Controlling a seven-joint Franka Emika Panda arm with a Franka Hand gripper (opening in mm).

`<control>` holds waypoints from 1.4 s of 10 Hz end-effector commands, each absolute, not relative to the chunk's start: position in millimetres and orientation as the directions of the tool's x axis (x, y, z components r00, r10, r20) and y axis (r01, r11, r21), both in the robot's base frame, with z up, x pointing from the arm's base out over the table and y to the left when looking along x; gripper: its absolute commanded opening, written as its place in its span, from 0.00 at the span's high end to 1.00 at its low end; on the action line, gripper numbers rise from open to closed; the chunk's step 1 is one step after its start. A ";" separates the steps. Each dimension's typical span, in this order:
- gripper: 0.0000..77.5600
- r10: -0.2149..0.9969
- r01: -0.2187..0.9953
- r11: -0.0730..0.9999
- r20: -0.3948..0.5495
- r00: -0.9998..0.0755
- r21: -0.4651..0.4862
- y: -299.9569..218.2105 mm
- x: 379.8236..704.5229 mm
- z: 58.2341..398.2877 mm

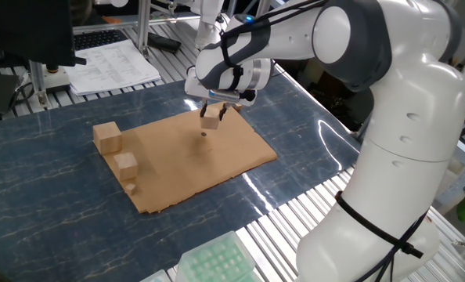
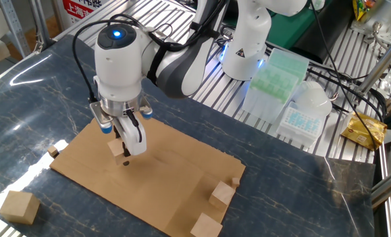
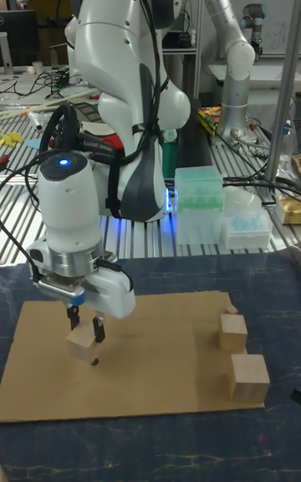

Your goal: Grab the block and place it at the designated location

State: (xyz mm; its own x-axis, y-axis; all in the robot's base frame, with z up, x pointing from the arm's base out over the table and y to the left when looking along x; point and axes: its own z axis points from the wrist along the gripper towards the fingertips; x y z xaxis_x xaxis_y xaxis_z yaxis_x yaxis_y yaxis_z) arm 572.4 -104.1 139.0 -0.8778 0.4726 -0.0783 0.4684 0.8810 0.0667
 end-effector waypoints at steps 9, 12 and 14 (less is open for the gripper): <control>0.98 0.494 0.493 0.869 -0.049 -0.868 0.045 -102.4 572.7 128.3; 0.98 0.492 0.489 0.870 -0.067 -0.868 0.060 -100.5 571.9 112.3; 0.98 0.491 0.488 0.871 -0.067 -0.868 0.066 -100.3 571.1 107.7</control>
State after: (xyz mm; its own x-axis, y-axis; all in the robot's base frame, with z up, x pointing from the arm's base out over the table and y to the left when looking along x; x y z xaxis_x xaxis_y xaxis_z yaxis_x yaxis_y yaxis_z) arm 570.5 -100.7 109.0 -0.8690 0.4911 -0.0610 0.4882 0.8709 0.0571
